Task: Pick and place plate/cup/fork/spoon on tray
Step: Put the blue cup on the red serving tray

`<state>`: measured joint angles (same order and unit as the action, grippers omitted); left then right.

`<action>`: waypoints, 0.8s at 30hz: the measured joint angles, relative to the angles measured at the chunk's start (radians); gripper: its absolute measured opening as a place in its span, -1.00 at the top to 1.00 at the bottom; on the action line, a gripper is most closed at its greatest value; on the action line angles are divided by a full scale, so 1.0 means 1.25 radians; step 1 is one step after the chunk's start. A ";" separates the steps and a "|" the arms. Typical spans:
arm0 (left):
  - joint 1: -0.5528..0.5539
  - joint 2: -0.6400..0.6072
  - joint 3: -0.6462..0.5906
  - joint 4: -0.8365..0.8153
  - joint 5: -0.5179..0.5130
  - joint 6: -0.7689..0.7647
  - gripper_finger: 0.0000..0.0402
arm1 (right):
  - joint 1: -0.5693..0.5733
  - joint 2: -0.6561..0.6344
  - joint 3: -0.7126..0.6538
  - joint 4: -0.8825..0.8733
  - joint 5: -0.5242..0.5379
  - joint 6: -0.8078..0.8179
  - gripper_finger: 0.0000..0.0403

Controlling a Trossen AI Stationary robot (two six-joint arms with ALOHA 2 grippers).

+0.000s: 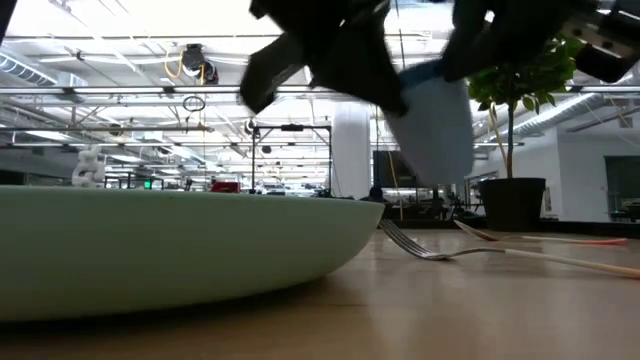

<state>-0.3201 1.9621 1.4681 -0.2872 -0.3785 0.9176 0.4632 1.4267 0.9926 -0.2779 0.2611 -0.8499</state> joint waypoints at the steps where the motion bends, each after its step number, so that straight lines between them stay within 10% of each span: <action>1: 0.001 -0.002 0.000 0.001 -0.002 -0.002 0.92 | 0.003 0.000 -0.001 0.010 0.000 0.000 0.78; 12: -0.001 -0.031 -0.001 0.000 -0.024 -0.139 0.93 | 0.044 -0.004 -0.002 0.103 0.129 0.020 0.31; 24: 0.015 -0.116 -0.001 -0.147 -0.069 -0.353 0.95 | 0.113 -0.074 -0.002 0.109 0.265 0.136 0.24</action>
<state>-0.3015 1.8176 1.4667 -0.4708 -0.4648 0.4763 0.6046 1.3340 0.9905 -0.1418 0.5922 -0.6796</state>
